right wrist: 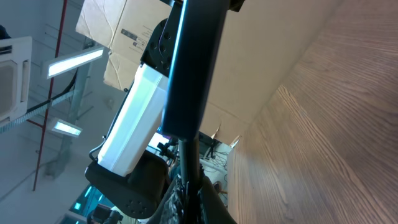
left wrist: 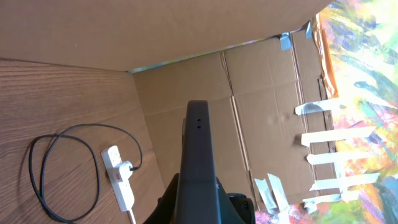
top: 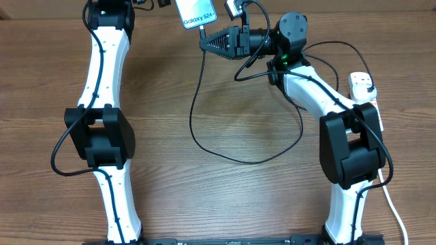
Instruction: Plug charger to phone and switch on socket
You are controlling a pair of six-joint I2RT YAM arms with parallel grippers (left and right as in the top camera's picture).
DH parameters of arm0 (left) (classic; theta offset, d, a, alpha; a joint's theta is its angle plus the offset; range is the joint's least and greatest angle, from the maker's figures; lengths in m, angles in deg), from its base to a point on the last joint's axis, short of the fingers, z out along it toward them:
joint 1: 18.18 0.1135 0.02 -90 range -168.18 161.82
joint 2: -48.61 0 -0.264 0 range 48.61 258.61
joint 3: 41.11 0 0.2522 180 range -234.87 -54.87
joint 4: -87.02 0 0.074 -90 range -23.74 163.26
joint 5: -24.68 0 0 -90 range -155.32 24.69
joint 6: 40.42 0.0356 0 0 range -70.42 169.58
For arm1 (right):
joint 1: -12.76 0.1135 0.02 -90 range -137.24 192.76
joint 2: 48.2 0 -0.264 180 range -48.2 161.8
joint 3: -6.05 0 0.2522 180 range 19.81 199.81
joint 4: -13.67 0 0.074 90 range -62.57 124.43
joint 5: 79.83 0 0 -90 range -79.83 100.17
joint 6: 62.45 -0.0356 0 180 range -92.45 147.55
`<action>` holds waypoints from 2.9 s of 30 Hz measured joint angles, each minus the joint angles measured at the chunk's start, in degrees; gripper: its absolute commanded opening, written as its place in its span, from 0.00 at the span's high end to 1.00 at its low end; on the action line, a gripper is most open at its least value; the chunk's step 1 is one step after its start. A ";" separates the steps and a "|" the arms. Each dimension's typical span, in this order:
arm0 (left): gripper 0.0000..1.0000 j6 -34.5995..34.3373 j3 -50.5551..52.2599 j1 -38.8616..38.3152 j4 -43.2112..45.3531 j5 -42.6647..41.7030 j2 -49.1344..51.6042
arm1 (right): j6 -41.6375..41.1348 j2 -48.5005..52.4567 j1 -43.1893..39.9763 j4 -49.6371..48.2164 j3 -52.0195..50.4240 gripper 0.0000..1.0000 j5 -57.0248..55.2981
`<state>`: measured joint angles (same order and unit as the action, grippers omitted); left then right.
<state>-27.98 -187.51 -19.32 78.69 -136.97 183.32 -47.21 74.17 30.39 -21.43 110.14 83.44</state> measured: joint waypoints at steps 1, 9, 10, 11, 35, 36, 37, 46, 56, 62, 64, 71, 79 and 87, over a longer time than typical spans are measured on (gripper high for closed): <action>0.96 0.00 0.02 0.00 0.02 0.04 0.00 | -0.02 0.00 0.00 0.02 0.00 0.96 -0.02; 0.96 0.00 0.02 0.00 0.00 0.13 0.00 | -0.02 0.00 0.00 0.00 0.00 0.96 -0.07; 0.96 0.00 0.02 0.00 0.00 0.13 0.00 | -0.02 0.00 0.00 0.00 0.00 0.96 -0.07; 0.96 0.00 0.02 0.00 0.00 0.15 0.00 | 0.00 0.00 0.00 0.00 0.00 0.96 -0.07; 0.96 0.13 0.02 0.07 0.00 0.15 0.00 | -0.02 0.00 0.00 0.02 0.00 0.96 -0.09; 0.96 0.15 0.00 0.07 0.00 0.15 0.00 | 0.00 0.00 0.00 0.00 0.00 0.96 -0.09; 0.96 0.15 0.00 0.07 0.00 0.15 0.00 | 0.00 0.00 0.00 -0.02 0.00 0.96 -0.09; 0.96 1.31 0.02 0.07 0.00 0.13 0.00 | -0.04 0.00 0.00 0.00 0.00 0.96 -0.02; 0.96 1.20 0.02 0.07 0.00 0.13 0.00 | -0.04 0.00 0.00 0.02 0.00 0.96 -0.02; 0.96 1.20 0.02 0.07 0.02 0.07 0.00 | -0.04 0.00 0.00 0.00 0.00 0.96 -0.04; 0.96 1.20 0.02 0.07 0.20 -0.15 0.00 | -0.04 0.00 0.00 0.04 0.00 0.96 -0.09; 0.96 1.20 0.02 0.07 0.24 -0.35 0.00 | -0.90 0.00 0.00 0.13 0.00 0.96 -0.09; 0.96 1.29 0.02 0.13 0.26 -0.74 0.00 | -1.51 0.00 0.02 3.23 0.00 0.96 -0.26; 0.96 2.80 0.02 0.11 0.39 -1.57 0.20 | -1.53 0.00 0.07 4.57 0.00 0.96 0.22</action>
<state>-25.19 -187.49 -19.21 79.08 -138.55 183.52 -48.74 74.17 30.46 -16.86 110.14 83.66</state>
